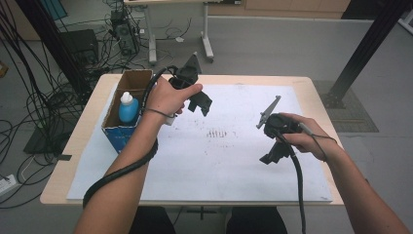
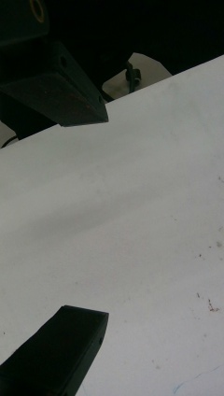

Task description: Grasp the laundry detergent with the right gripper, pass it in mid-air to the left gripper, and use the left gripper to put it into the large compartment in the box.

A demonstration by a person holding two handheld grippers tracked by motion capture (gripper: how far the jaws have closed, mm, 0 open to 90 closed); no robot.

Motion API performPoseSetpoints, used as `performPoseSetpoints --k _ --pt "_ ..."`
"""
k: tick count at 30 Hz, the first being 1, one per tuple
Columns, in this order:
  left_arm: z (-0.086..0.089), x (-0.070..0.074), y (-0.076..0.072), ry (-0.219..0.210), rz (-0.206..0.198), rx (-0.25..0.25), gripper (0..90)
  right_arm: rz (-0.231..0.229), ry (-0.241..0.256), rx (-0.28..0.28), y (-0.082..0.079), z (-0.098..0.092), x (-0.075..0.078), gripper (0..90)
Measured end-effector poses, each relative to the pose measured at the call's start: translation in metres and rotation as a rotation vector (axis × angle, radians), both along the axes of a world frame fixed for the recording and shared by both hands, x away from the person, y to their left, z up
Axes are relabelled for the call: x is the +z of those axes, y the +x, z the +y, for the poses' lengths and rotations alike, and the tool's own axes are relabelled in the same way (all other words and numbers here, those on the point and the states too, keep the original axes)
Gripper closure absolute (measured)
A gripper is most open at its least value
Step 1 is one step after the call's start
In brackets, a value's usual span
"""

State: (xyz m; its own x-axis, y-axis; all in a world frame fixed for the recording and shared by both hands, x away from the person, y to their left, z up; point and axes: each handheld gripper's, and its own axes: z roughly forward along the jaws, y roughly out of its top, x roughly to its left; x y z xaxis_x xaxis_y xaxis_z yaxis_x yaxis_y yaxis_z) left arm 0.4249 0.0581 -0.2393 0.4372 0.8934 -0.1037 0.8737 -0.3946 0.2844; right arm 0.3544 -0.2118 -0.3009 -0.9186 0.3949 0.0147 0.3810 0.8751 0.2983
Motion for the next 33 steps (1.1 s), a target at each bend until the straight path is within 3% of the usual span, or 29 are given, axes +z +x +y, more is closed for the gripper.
performPoseSetpoints --k 6,10,18,24,33 --pt "-0.001 -0.025 0.008 -0.037 -0.017 0.020 6.1 0.000 0.007 0.007 0.000 0.003 -0.001 5.2" --pt "-0.005 -0.046 0.011 -0.009 -0.019 0.025 6.9 0.005 0.003 0.009 0.000 0.004 -0.003 5.3" --pt "-0.016 -0.080 0.017 -0.028 -0.025 0.031 10.4 0.004 0.009 0.013 0.000 0.007 -0.005 5.3" --pt "-0.022 -0.093 0.018 -0.046 -0.012 0.041 11.5 0.007 0.009 0.010 0.001 0.006 -0.006 5.3" --pt "-0.026 -0.099 0.017 -0.051 0.004 0.034 11.9 0.000 0.007 0.007 0.002 0.003 -0.005 5.4"
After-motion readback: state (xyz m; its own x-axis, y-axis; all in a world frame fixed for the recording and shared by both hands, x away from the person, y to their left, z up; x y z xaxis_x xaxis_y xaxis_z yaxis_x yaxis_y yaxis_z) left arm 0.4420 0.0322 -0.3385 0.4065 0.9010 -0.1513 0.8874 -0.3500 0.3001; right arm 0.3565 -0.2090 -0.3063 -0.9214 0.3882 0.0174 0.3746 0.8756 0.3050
